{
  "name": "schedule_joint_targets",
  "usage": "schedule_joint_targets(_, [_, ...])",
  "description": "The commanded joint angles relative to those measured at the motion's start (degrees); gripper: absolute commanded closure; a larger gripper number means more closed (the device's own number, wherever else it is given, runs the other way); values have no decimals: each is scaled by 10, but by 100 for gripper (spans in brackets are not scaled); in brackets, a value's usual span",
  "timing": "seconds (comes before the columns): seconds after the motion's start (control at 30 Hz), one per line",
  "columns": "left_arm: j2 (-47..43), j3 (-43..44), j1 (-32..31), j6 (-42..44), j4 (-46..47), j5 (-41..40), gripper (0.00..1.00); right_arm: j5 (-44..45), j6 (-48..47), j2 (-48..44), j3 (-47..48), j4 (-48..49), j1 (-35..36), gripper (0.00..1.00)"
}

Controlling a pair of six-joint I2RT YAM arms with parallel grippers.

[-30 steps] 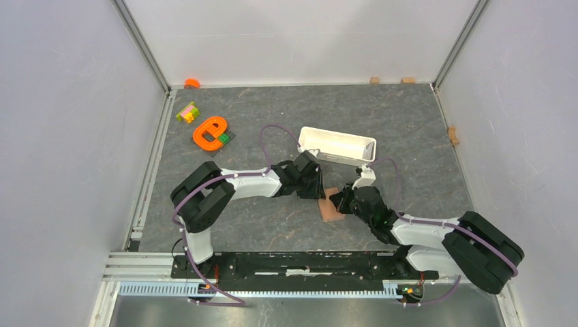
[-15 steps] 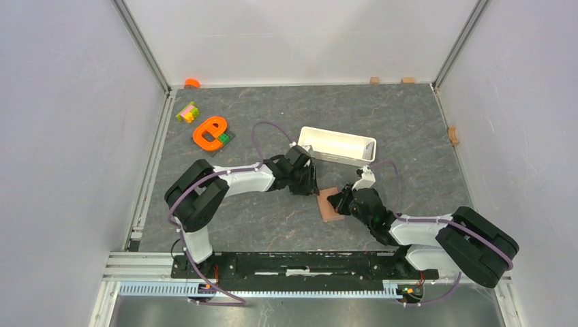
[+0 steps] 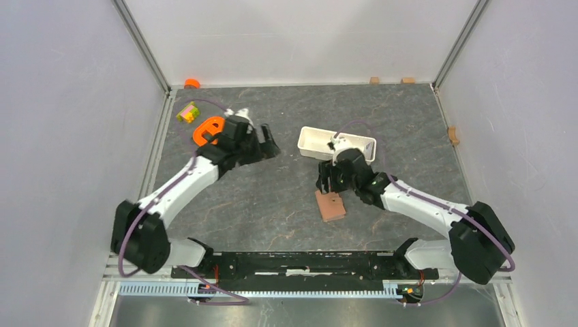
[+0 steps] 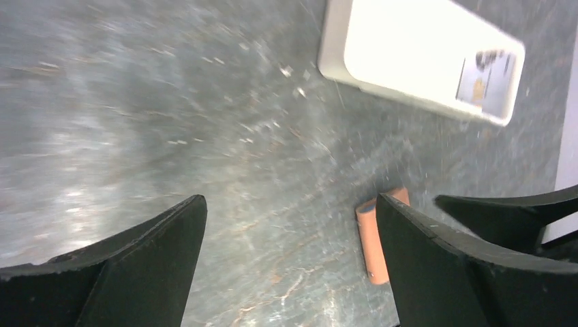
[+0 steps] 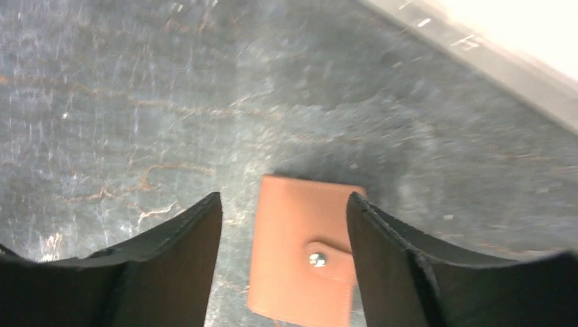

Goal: Put the credit cards into the card holder
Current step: Close the card holder at the center of the board, then reset both arms

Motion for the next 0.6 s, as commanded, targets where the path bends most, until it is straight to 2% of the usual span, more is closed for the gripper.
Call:
schedule_joint_targets(0.0, [-93,-9,85,56,-77,-24,0,-45,-103,-30,44,-89,-91,25])
schedule_joint_targets(0.1, [-138,-6,144,94,-108,-24,0,-54,-154,-34,57,-118,-168,22])
schedule_joint_targets(0.13, [-153,-6,153,114,-114,-47,0,-51,-168,-38,59,-127,-194,22])
schedule_joint_targets(0.33, [-246,-5,156,208,-125,-140,0,-52,-211,-129,40,-104,-356,20])
schedule_joint_targets(0.5, [-353,-59,155,260,-67,-147,0,49,-261,-258,-35,19,-375,20])
schedule_joint_targets(0.57, [-384,-83,155,263,-48,-151,0,54,-263,-325,-88,90,-374,20])
